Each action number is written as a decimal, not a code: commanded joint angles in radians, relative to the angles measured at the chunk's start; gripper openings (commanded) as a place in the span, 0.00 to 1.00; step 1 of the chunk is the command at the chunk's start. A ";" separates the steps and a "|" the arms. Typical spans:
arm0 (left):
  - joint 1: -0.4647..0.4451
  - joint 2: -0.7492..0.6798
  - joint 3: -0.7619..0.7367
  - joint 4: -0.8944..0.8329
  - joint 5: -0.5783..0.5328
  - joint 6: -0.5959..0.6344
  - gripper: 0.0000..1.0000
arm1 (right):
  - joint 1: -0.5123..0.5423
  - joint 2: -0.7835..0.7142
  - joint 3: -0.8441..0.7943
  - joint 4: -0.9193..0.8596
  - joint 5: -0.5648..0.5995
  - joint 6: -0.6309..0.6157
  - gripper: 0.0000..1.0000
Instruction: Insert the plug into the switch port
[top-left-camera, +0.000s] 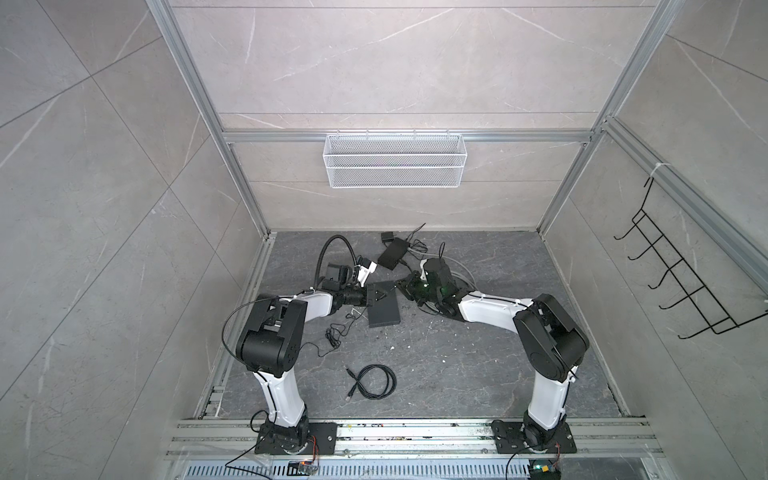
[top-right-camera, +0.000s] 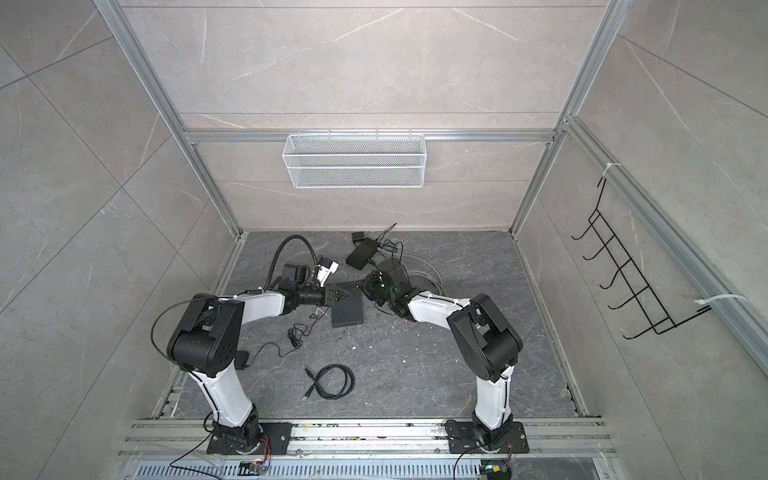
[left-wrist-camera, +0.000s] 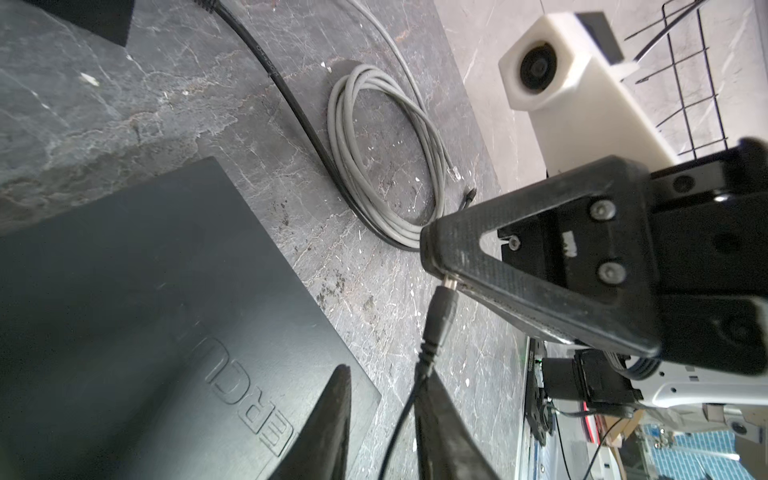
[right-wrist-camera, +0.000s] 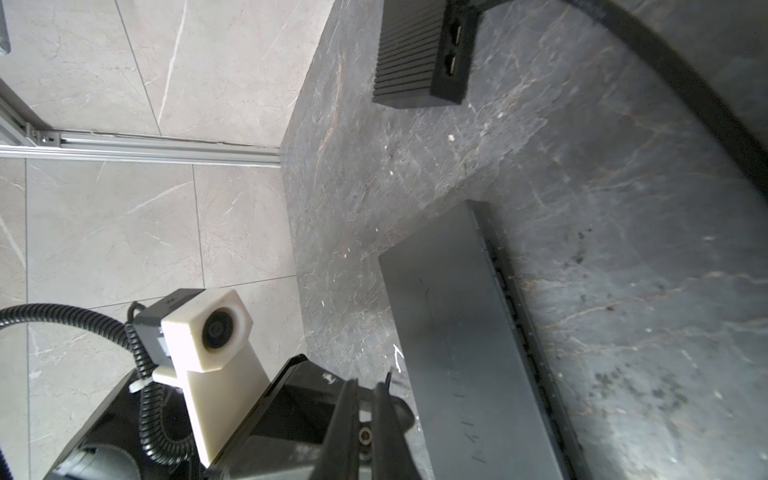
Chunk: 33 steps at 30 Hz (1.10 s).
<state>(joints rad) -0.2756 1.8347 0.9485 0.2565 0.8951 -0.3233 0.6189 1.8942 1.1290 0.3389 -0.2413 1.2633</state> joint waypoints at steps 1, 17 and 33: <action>0.000 -0.053 -0.007 0.162 0.006 -0.066 0.28 | 0.000 -0.038 -0.016 -0.032 0.026 0.014 0.08; -0.013 -0.031 -0.017 0.199 0.033 -0.089 0.30 | 0.006 -0.034 -0.023 -0.010 0.039 0.052 0.08; -0.040 -0.019 0.018 0.106 0.027 -0.036 0.25 | 0.010 -0.045 -0.018 -0.031 0.051 0.042 0.07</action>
<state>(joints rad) -0.3145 1.8259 0.9329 0.3702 0.8997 -0.3977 0.6224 1.8881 1.1175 0.3317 -0.2104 1.3098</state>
